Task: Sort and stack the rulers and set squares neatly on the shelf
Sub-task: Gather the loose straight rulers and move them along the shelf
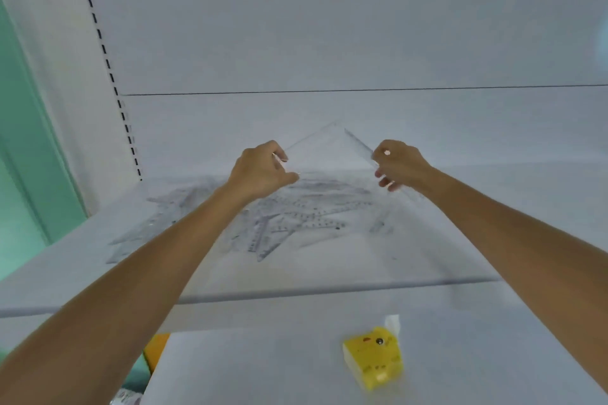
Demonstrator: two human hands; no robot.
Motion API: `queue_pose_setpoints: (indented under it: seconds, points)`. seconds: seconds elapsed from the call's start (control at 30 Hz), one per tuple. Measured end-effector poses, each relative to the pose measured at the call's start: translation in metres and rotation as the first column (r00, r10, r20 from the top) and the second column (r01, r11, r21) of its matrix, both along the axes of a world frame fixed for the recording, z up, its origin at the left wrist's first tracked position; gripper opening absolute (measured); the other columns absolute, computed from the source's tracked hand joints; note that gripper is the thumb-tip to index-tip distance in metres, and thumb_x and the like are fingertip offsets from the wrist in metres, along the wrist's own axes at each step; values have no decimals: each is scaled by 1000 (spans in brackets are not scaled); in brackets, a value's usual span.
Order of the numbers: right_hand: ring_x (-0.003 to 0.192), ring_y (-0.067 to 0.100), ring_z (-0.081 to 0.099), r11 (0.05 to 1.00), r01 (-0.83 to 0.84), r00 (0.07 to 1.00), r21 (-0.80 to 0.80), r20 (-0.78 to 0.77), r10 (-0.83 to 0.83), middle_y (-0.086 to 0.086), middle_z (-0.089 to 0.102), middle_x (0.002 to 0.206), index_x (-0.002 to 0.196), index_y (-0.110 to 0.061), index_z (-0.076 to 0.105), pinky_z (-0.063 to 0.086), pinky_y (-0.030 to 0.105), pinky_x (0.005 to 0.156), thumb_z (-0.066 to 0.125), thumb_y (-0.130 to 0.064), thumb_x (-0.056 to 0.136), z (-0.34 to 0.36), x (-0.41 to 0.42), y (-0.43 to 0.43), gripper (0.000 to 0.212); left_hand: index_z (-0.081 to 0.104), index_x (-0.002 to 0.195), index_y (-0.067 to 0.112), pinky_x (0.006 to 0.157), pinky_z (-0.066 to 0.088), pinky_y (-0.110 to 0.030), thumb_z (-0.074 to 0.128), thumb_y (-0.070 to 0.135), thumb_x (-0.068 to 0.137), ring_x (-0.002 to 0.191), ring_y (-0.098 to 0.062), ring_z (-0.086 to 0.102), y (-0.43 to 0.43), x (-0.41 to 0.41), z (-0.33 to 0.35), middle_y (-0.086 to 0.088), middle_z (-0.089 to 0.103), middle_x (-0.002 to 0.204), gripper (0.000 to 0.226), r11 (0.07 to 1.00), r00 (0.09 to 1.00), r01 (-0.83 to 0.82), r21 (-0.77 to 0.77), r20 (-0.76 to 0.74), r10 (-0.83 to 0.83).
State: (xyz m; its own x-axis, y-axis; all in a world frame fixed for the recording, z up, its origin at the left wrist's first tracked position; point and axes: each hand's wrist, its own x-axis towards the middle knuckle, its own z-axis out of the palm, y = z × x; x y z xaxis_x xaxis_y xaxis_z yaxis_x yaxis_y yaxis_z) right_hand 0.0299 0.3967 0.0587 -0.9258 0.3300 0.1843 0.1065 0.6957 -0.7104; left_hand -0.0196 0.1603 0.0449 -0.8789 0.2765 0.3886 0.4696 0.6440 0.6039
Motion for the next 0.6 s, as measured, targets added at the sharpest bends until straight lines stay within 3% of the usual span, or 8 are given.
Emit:
queue_pose_setpoints:
  seconds: [0.1,0.2,0.4,0.6]
  points:
    - [75,27,61,984,59,998,169,15,-63,11,61,92,99,-12,61,48,29,63,50,-27,92,-6,28,78,21,57,93,23,56,35,-15,69,20,77,71,1,52,70,6,-3,13,58,74,20,994,994,107,12,-9,-107]
    - [83,25,58,954,137,990,267,3,-143,5,59,98,106,-13,61,47,30,71,57,-32,88,-12,58,158,27,62,98,20,61,39,-15,69,23,78,71,1,51,148,20,-8,14,58,76,22,979,979,201,20,-34,-200]
    - [104,24,56,923,182,983,339,-61,-172,9,60,114,116,-7,60,44,34,92,63,-24,86,-22,119,300,35,58,116,16,62,37,-14,64,29,83,75,-6,53,299,65,-22,7,59,87,36,955,958,286,75,-34,-284]
    - [114,28,50,848,220,975,482,-79,-208,11,59,121,121,-8,57,39,40,98,59,-21,88,-23,153,403,35,57,110,21,68,37,-13,66,29,81,81,0,55,386,95,-27,15,59,81,31,927,932,362,102,-54,-358]
